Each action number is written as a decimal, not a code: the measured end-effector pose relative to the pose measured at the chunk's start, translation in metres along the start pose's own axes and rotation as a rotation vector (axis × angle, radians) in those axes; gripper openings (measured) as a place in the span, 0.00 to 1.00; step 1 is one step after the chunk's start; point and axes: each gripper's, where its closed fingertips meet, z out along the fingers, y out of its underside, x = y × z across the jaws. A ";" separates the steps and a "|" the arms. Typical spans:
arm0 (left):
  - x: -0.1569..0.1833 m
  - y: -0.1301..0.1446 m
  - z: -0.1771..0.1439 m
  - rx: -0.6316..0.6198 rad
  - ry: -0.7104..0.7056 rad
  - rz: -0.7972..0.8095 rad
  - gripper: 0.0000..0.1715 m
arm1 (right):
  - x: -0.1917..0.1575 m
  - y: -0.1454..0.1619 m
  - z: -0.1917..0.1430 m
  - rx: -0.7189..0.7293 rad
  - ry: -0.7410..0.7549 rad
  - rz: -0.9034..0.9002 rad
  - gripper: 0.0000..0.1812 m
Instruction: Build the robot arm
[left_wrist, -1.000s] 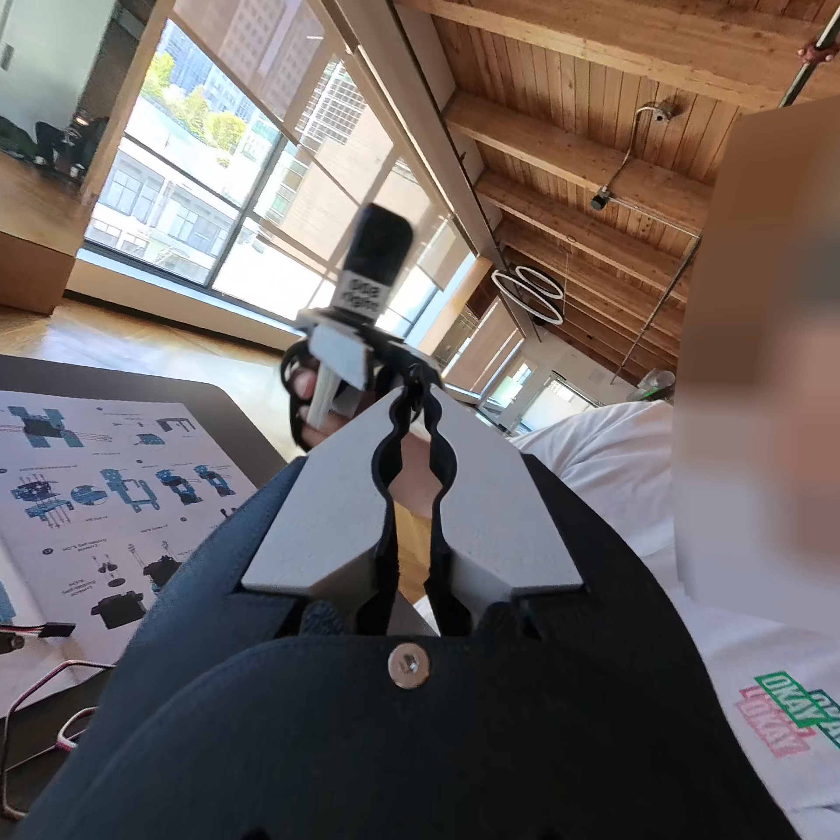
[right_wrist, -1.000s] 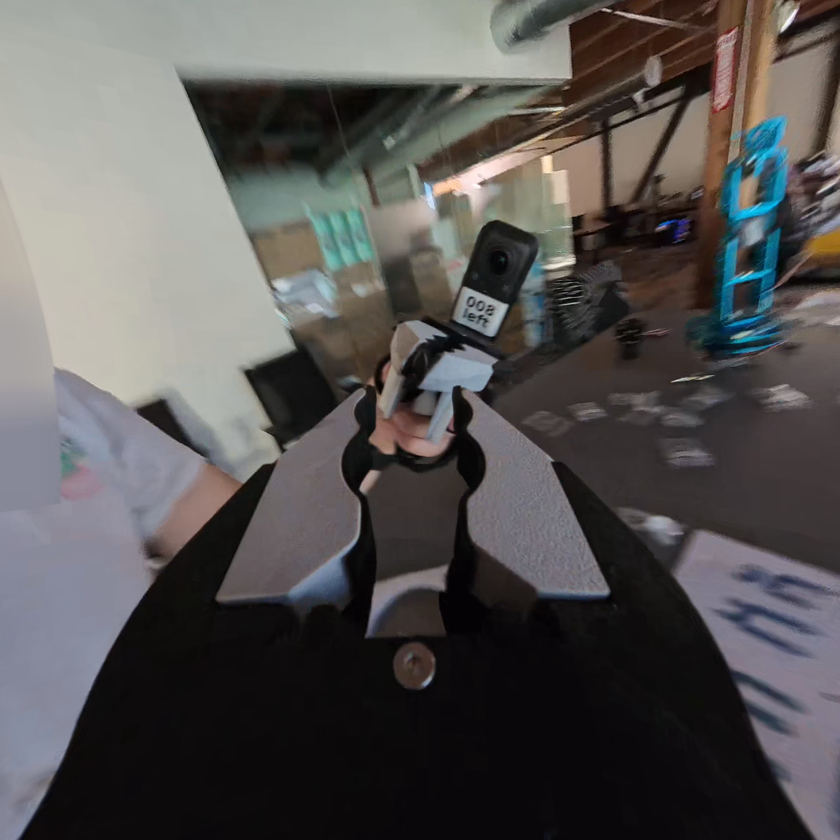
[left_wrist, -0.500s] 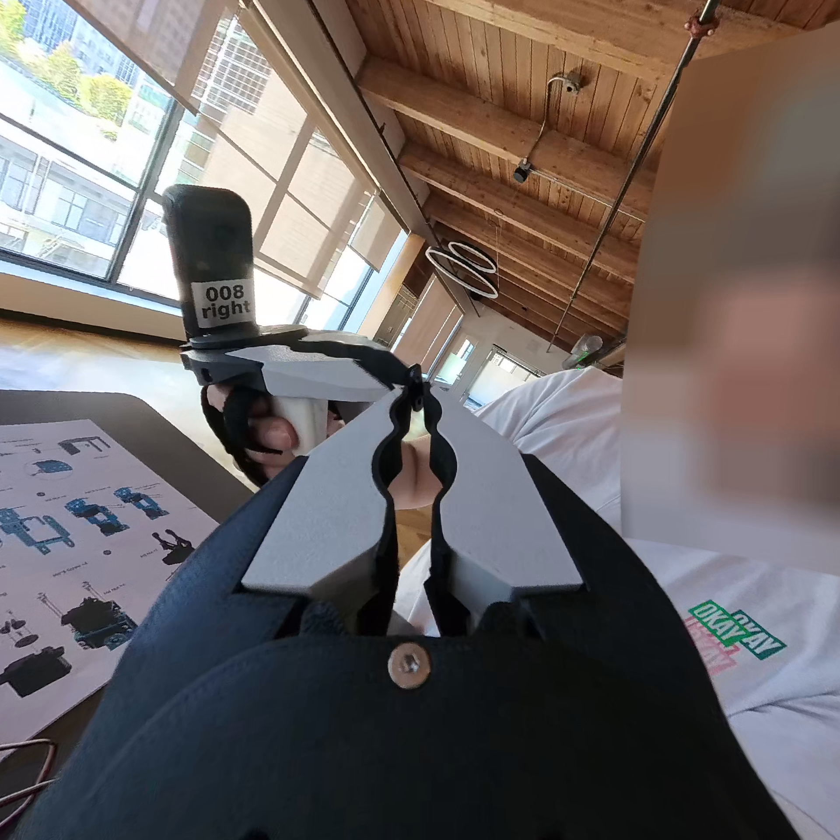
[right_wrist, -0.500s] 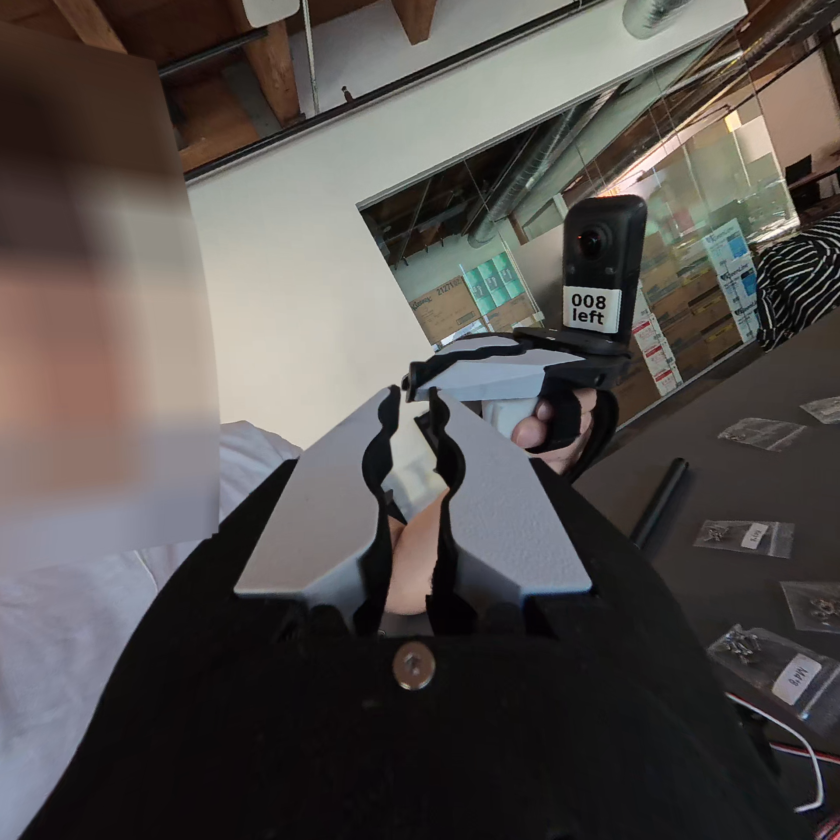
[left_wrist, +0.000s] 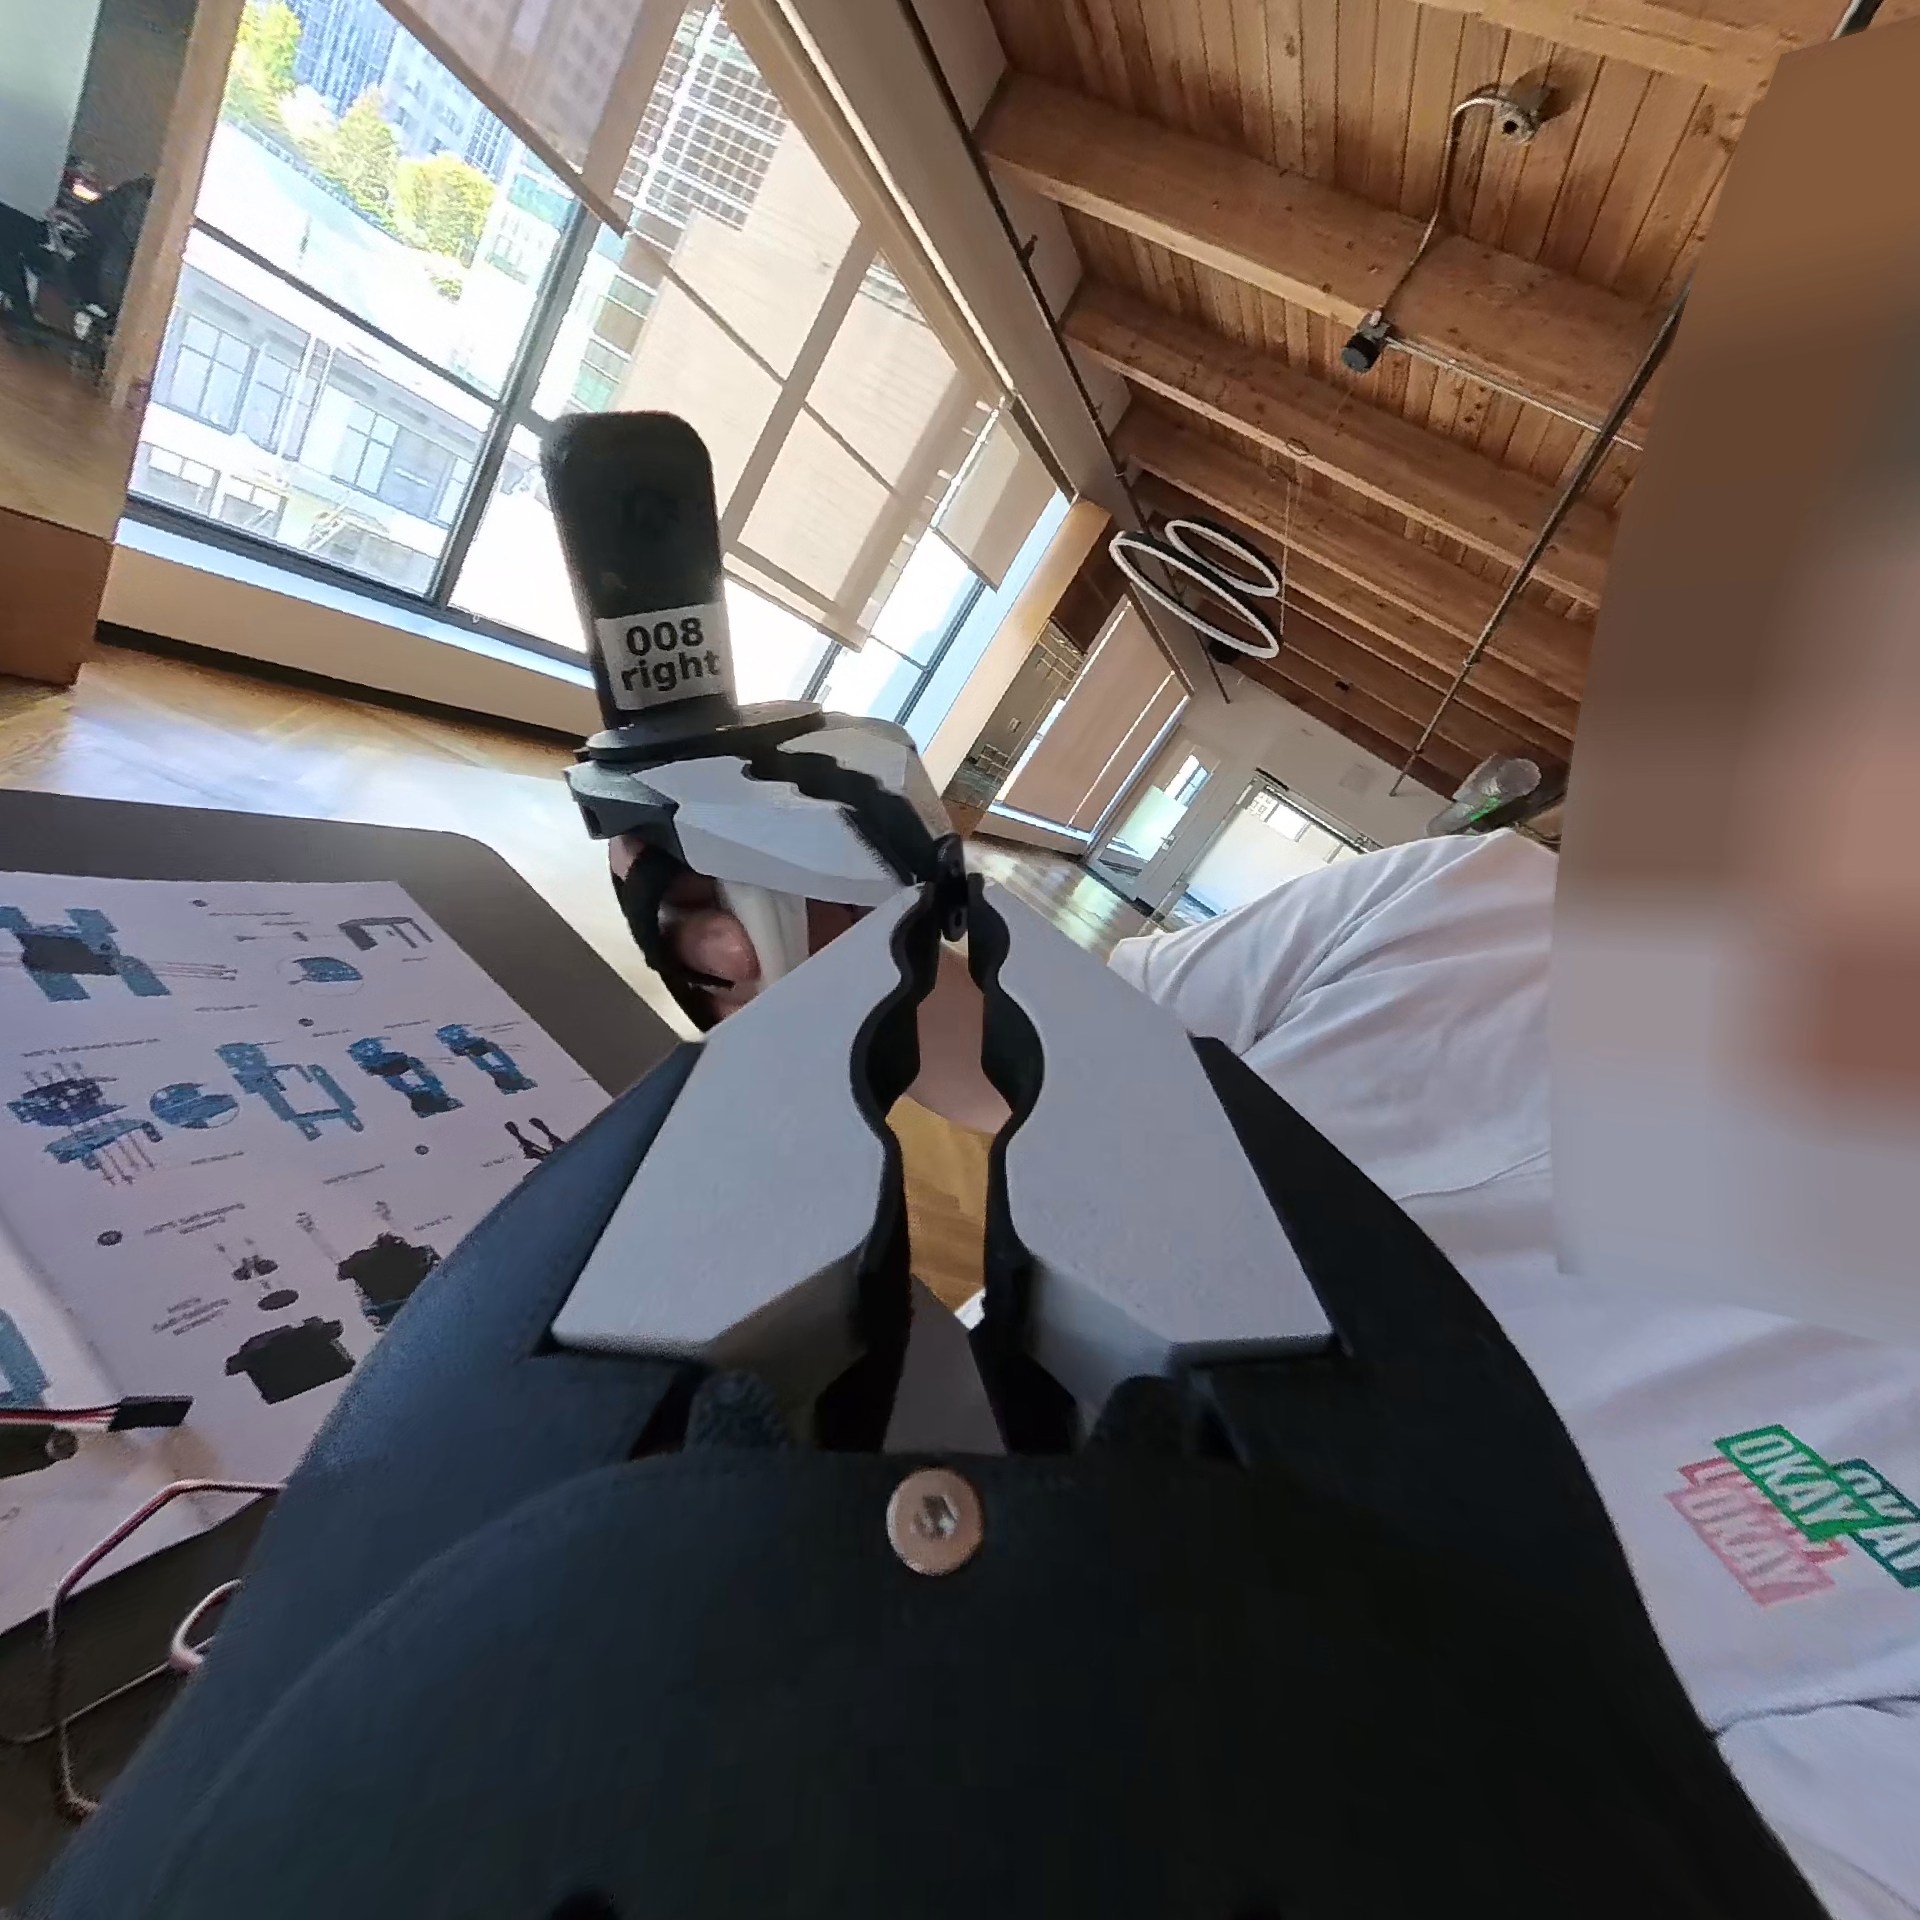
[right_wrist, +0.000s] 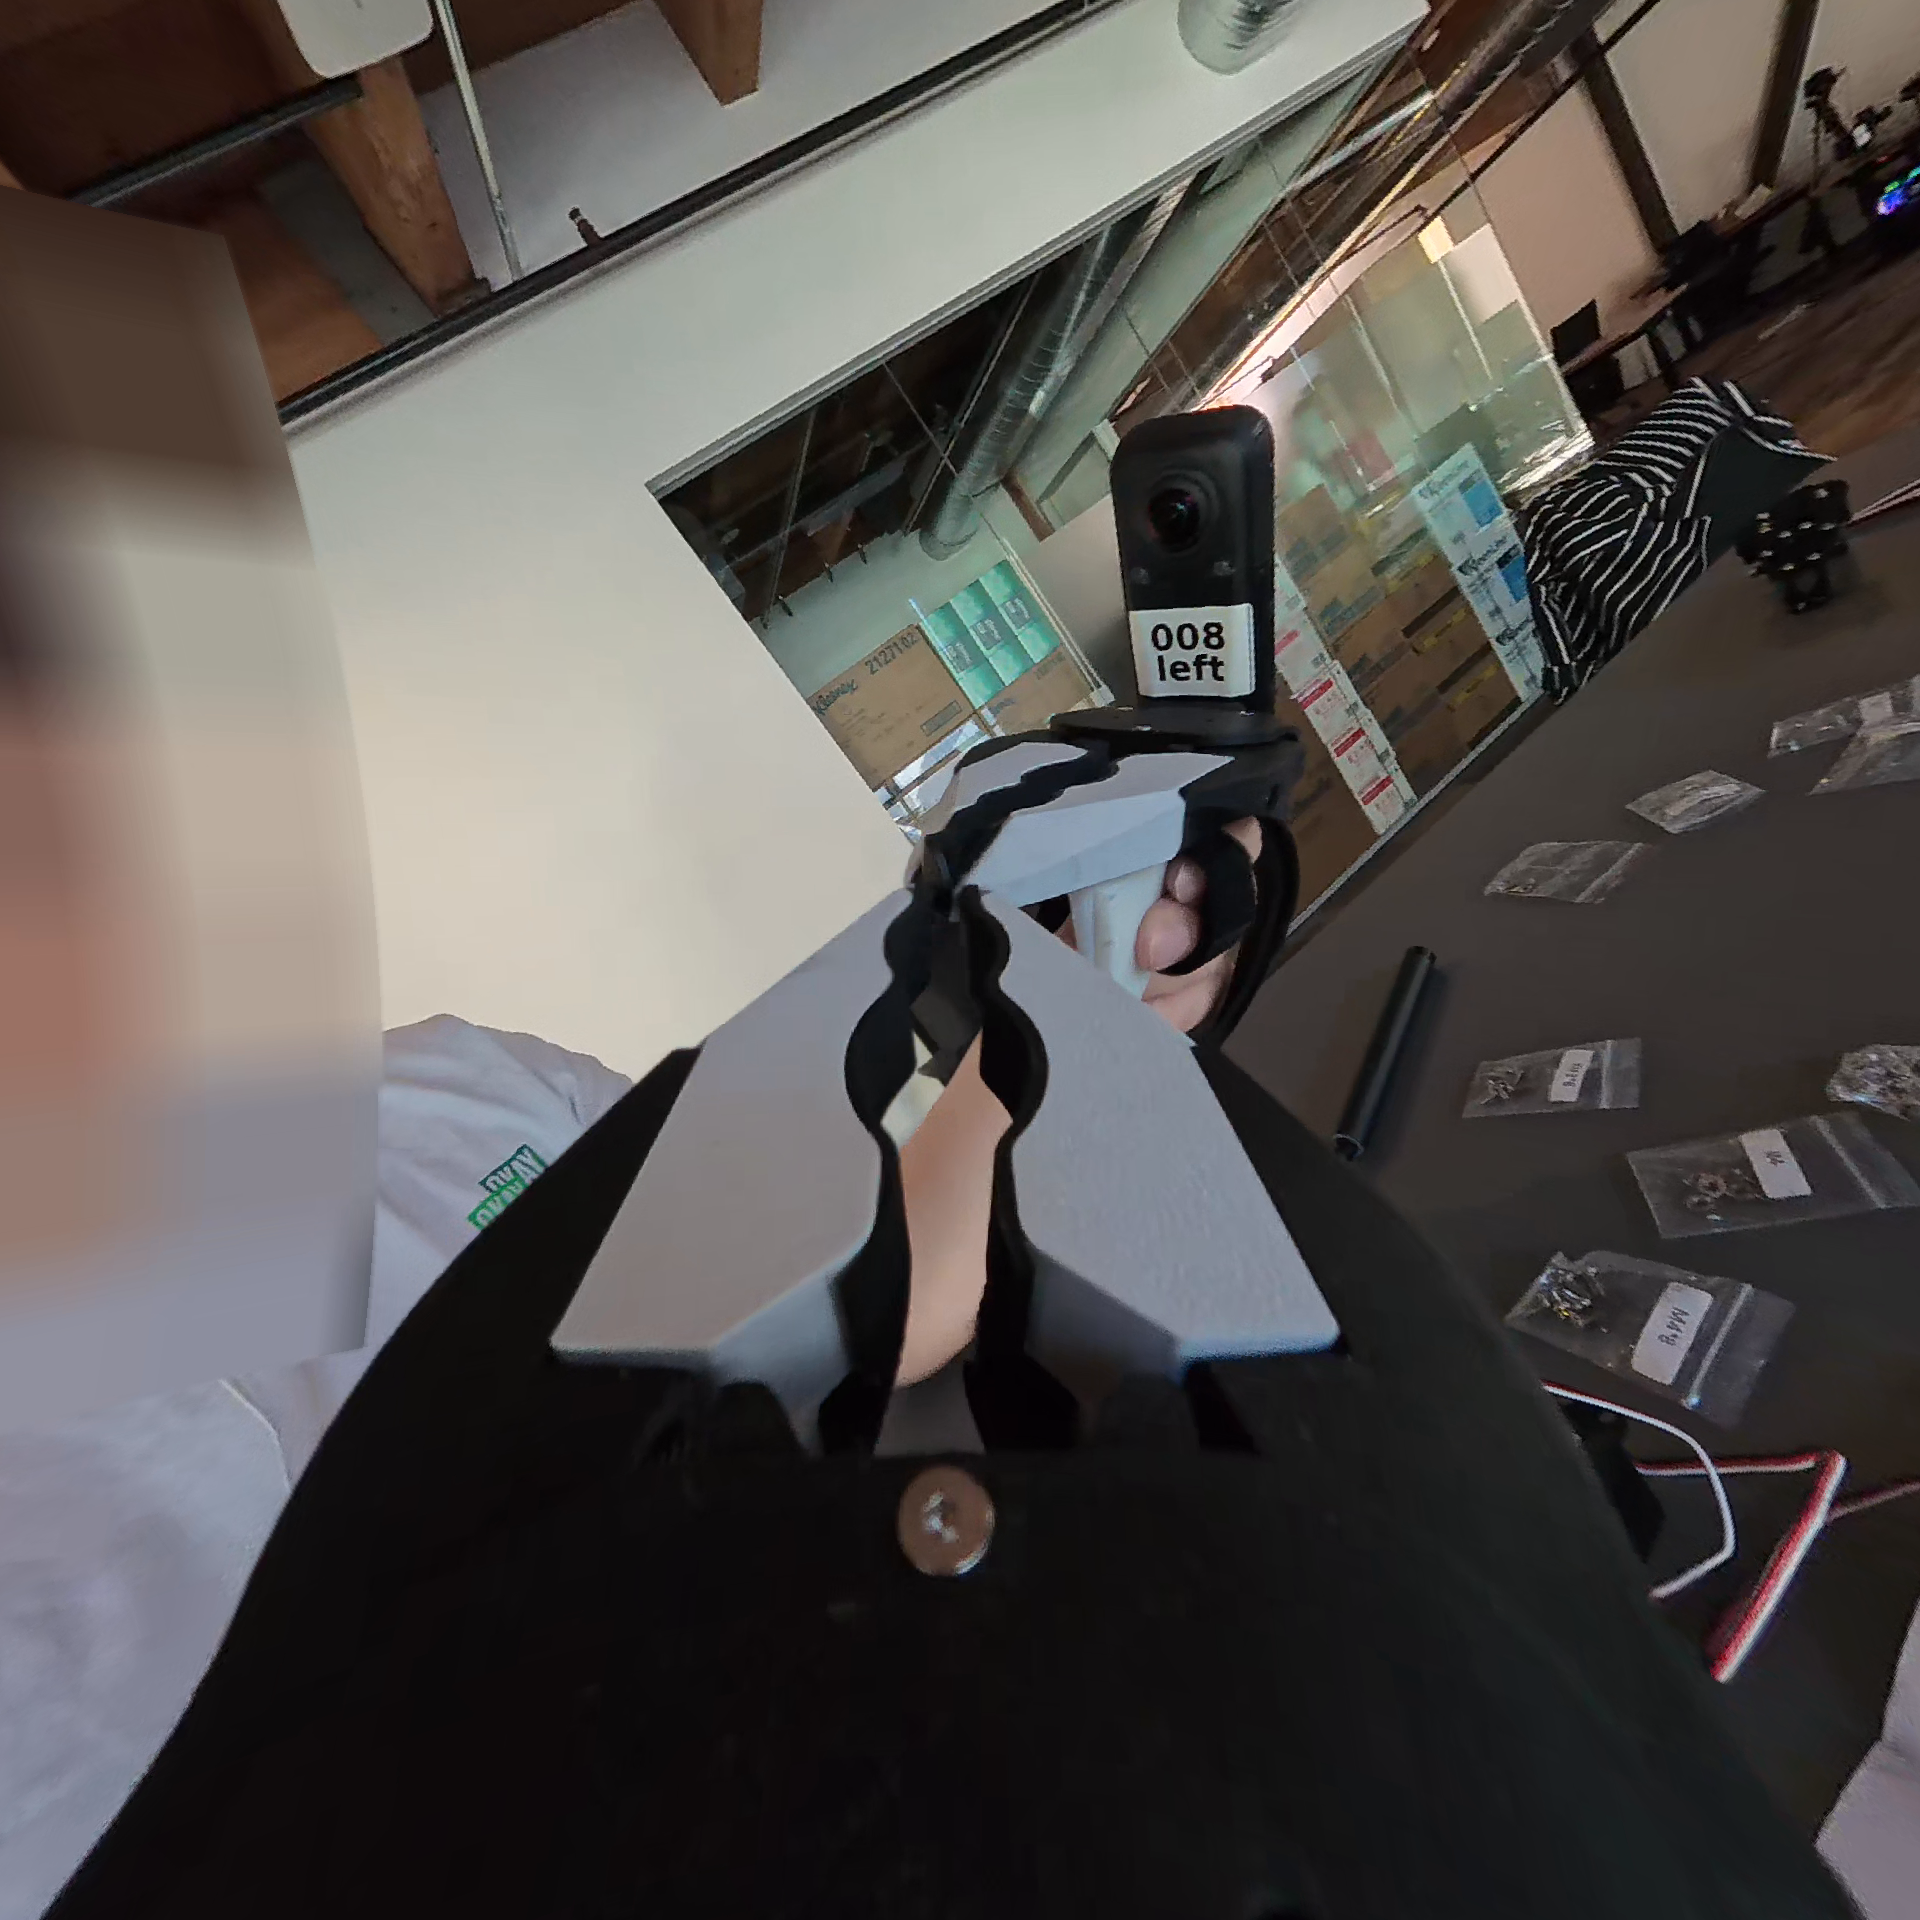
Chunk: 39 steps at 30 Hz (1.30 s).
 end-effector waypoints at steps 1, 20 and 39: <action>-0.001 0.000 0.000 -0.001 -0.006 -0.001 0.02 | 0.000 0.000 -0.001 0.003 0.000 -0.008 0.00; 0.009 -0.001 0.000 0.022 0.101 -0.030 0.02 | -0.014 0.000 0.002 0.030 -0.097 0.045 0.03; -0.047 0.013 0.003 -0.010 -0.115 -0.124 0.03 | 0.028 0.014 -0.037 0.103 0.085 0.130 0.00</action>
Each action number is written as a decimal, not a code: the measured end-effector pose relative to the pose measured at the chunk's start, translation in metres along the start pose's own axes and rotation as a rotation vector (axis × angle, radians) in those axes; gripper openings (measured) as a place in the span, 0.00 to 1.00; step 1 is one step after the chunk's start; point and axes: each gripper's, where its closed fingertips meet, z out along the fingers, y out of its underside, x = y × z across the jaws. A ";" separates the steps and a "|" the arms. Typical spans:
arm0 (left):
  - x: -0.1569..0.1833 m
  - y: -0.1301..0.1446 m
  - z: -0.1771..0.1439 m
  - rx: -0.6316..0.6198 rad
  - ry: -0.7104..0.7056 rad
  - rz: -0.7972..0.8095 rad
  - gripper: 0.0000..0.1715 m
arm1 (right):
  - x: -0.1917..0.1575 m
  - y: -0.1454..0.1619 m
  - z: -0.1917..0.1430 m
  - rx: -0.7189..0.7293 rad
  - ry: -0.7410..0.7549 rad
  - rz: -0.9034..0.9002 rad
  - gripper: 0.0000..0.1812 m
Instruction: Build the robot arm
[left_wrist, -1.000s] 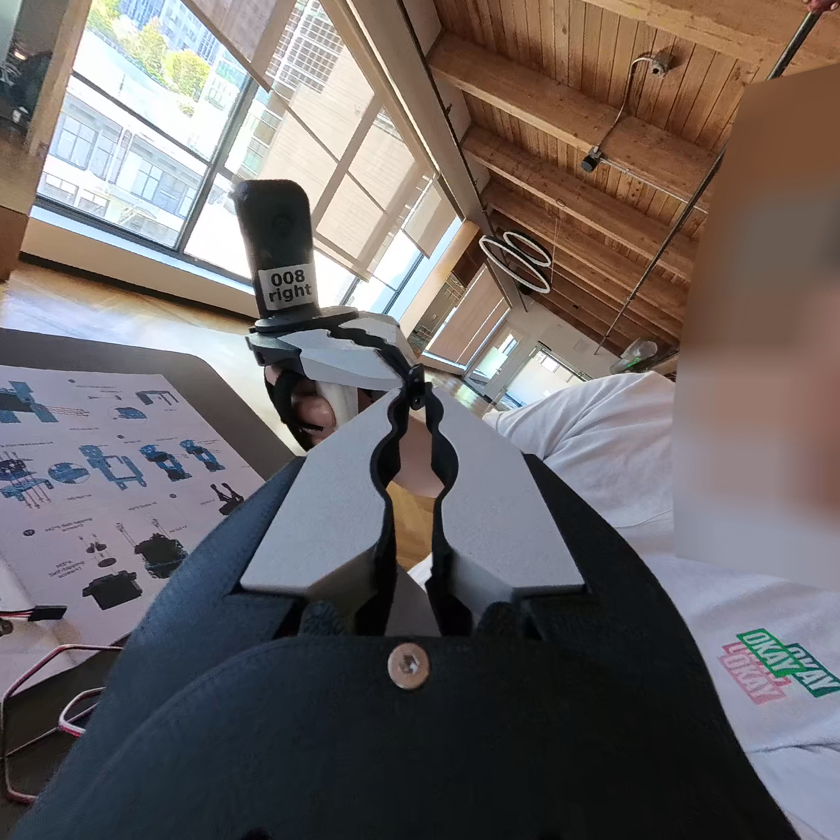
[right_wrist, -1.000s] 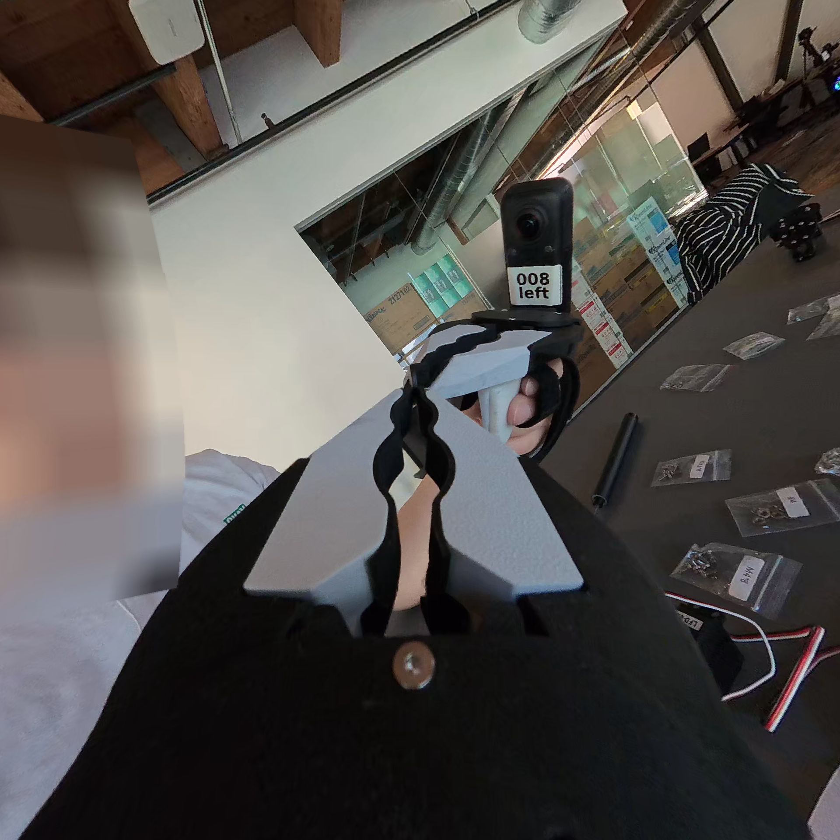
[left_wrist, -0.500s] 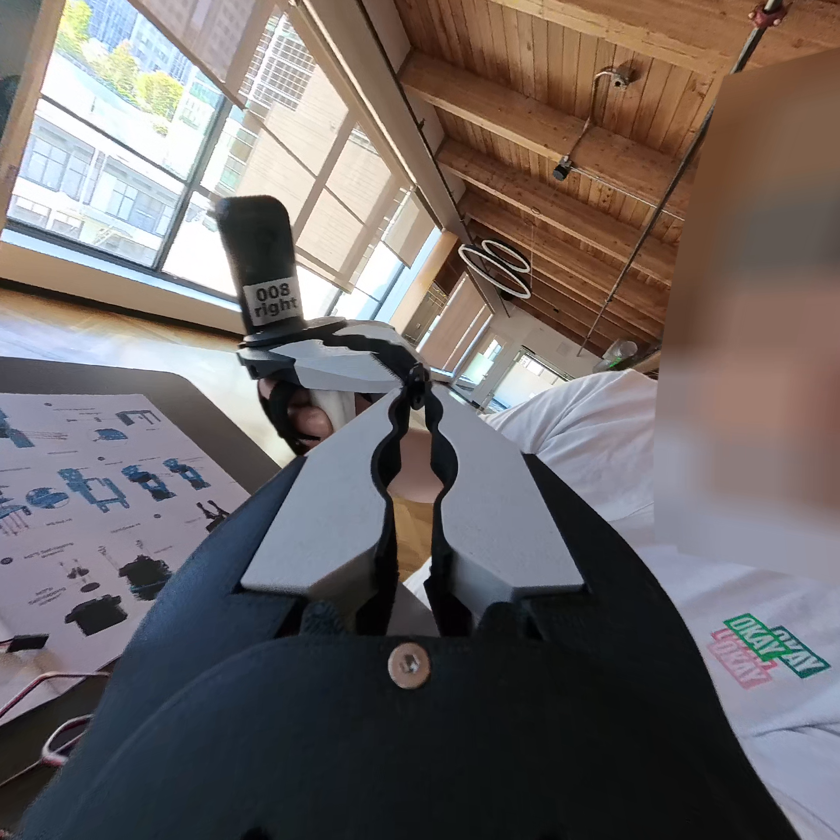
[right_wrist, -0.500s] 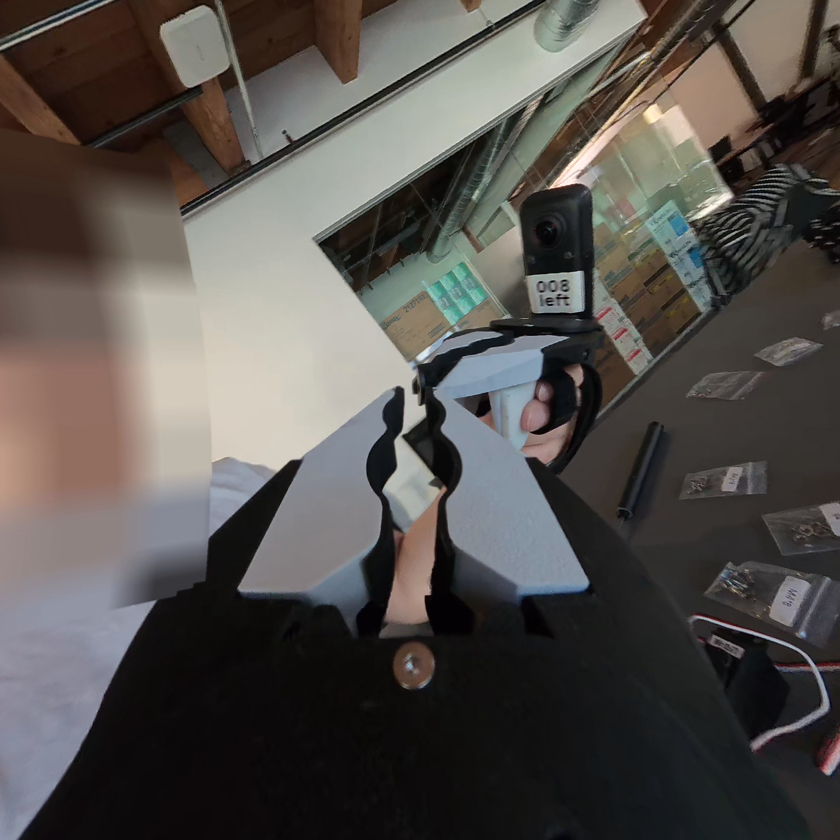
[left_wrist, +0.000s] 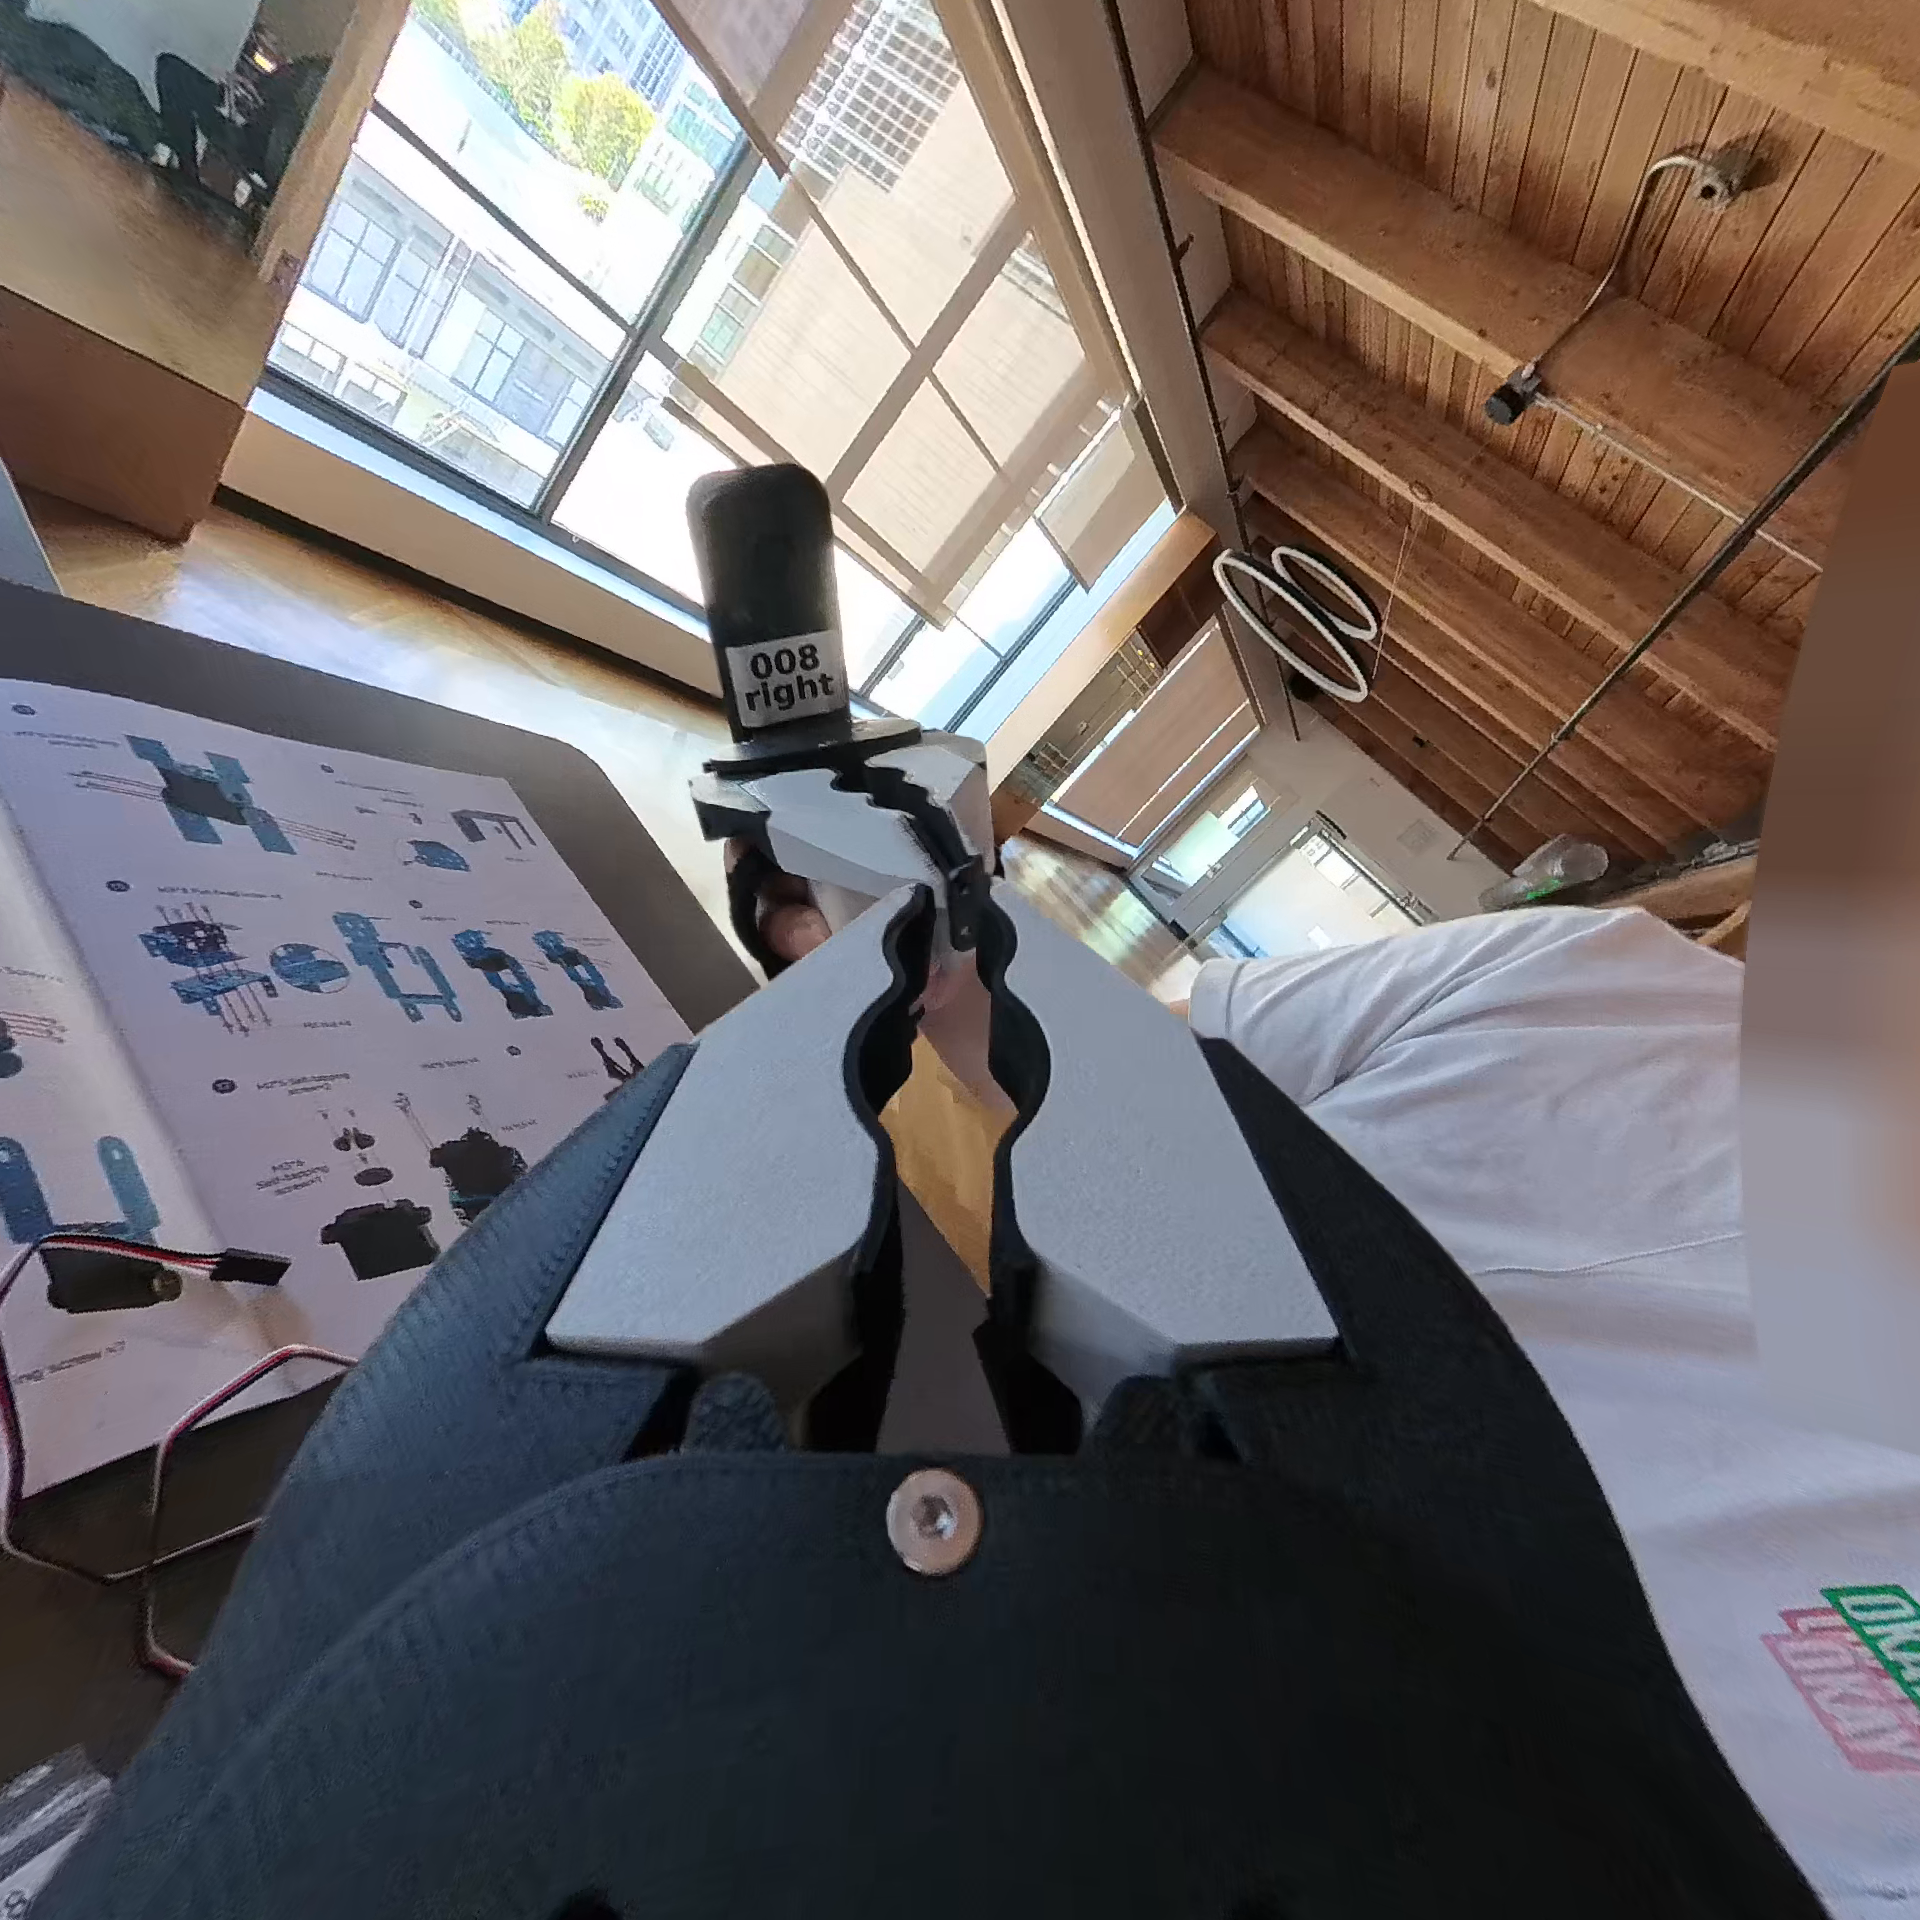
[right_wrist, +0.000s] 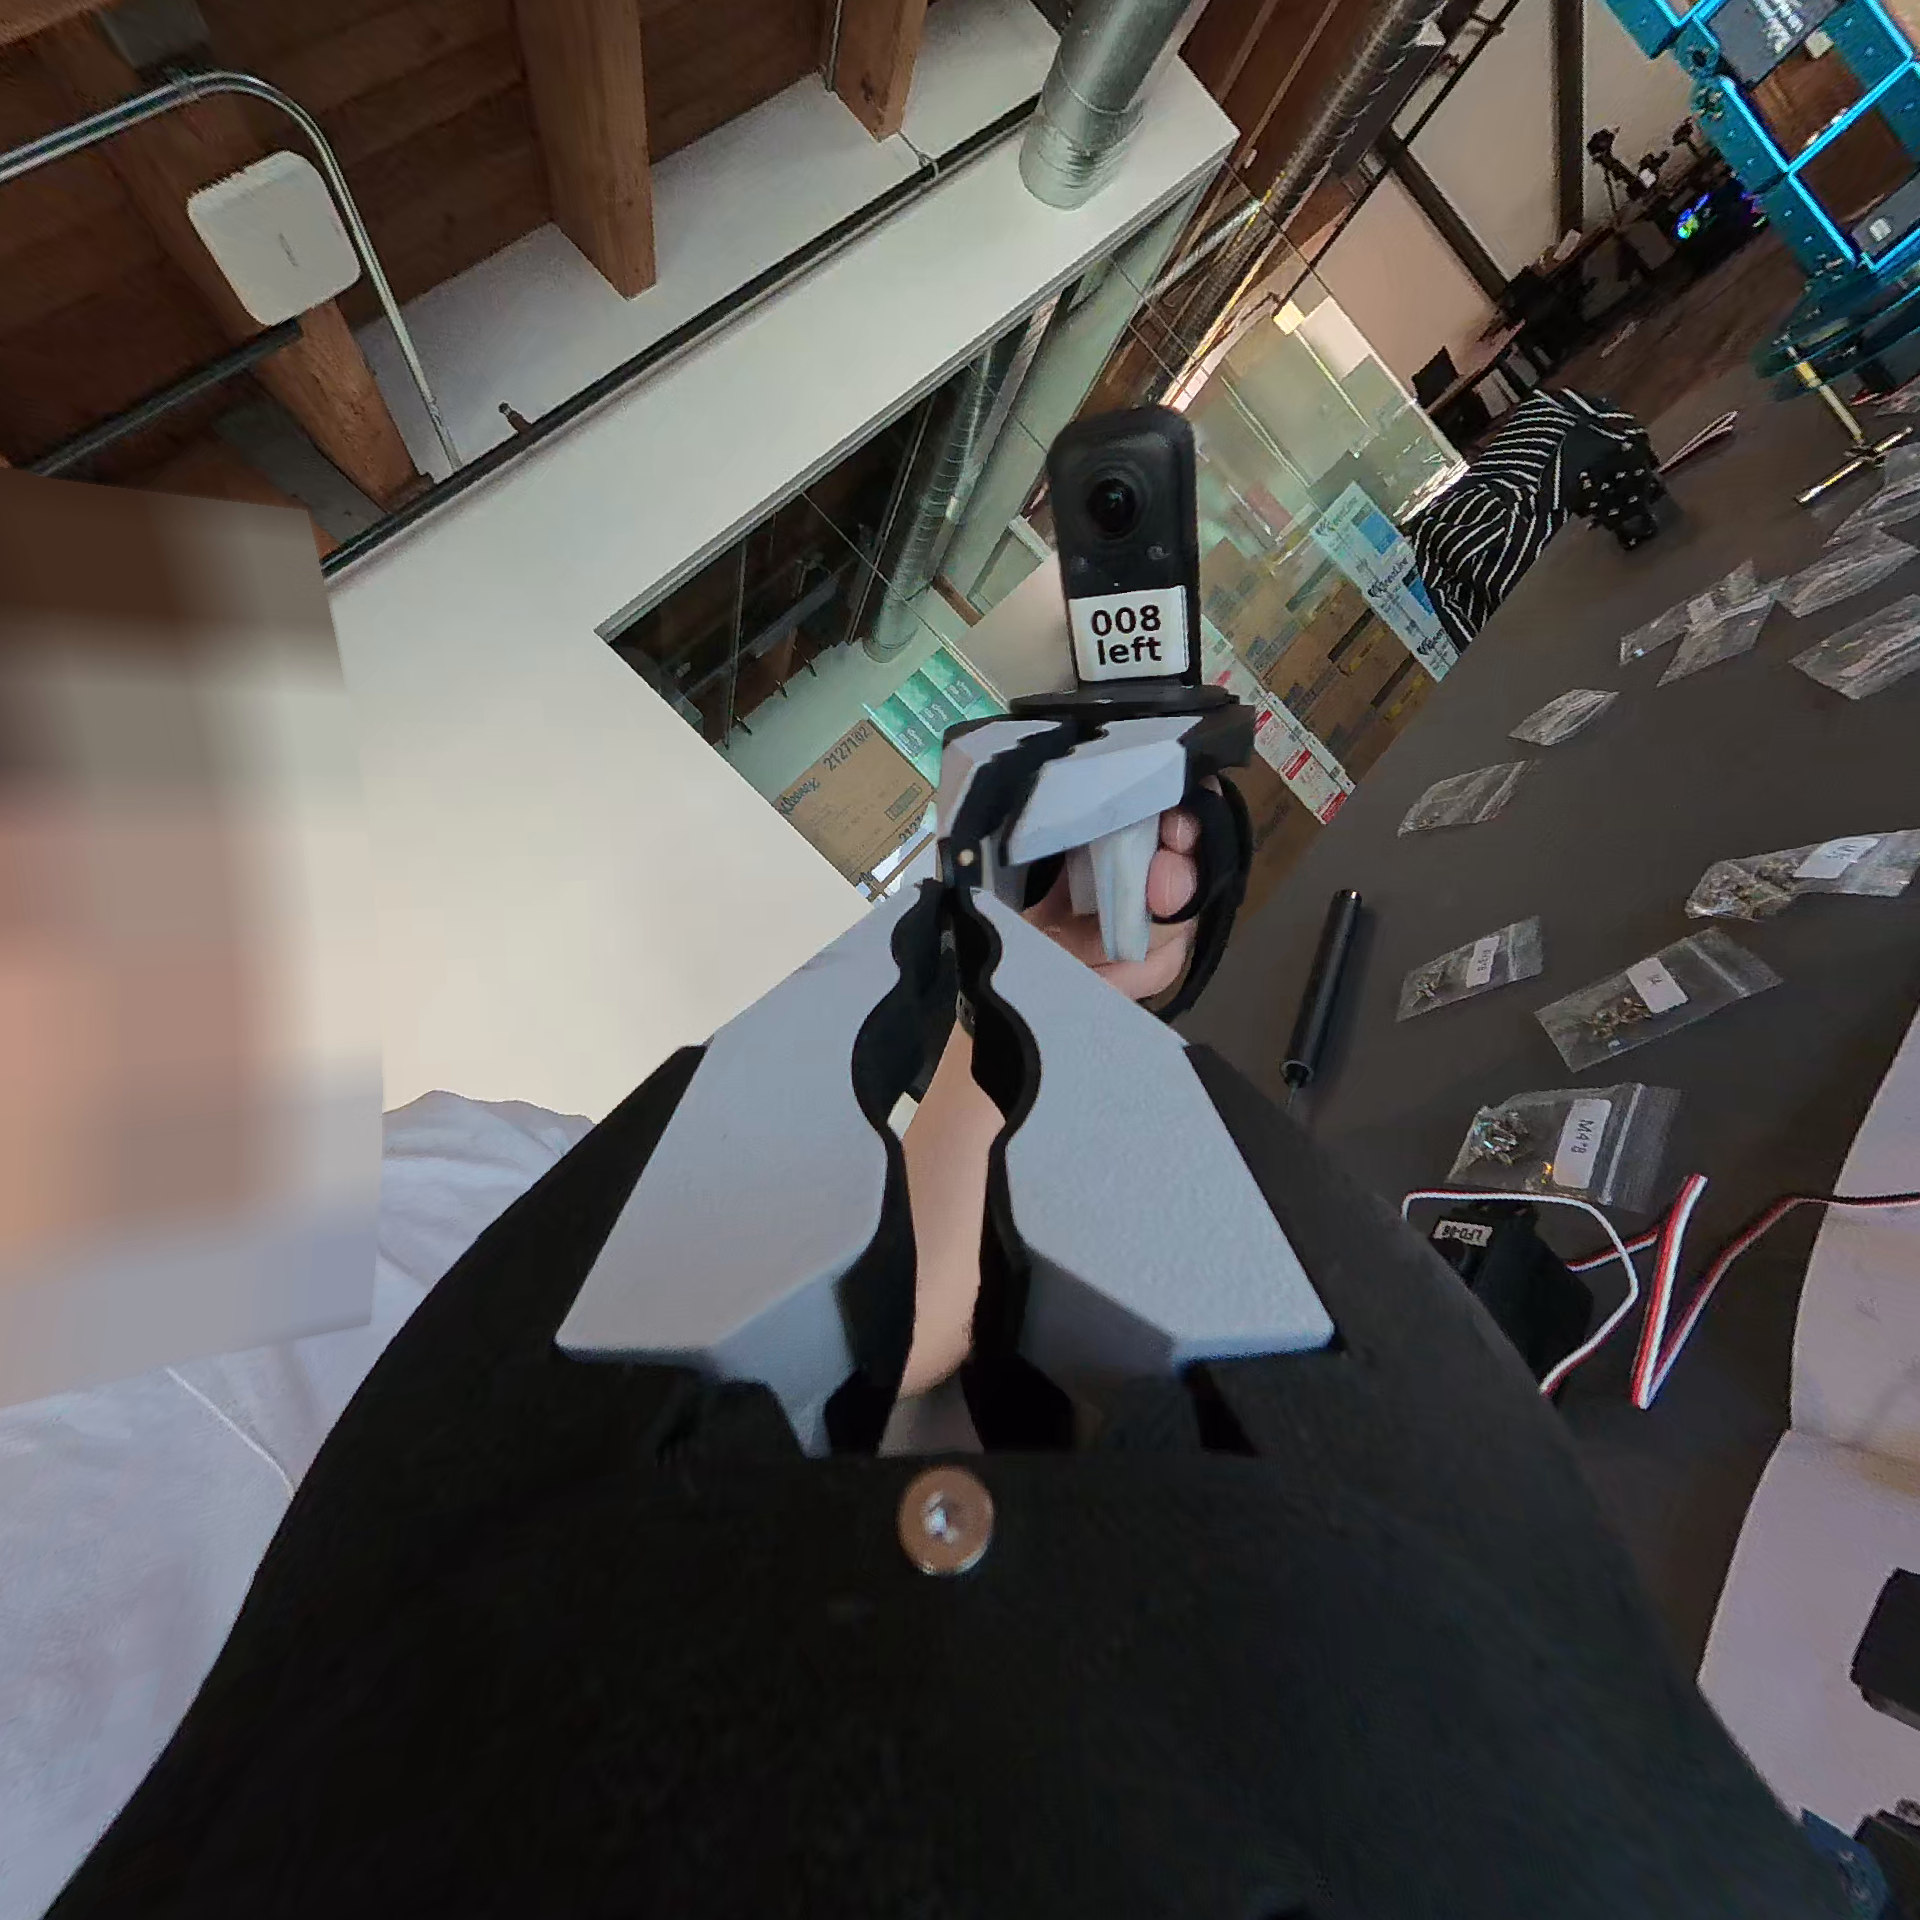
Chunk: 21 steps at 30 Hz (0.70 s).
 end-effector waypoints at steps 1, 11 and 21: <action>-0.001 0.000 -0.002 0.003 -0.003 -0.003 0.03 | 0.000 0.000 0.000 0.000 0.000 -0.001 0.00; -0.016 -0.021 -0.067 0.076 -0.364 0.109 0.04 | 0.016 -0.003 -0.024 -0.021 0.136 -0.041 0.00; 0.043 -0.050 -0.202 0.277 -0.979 0.384 0.06 | 0.053 -0.012 -0.129 -0.267 0.708 -0.208 0.01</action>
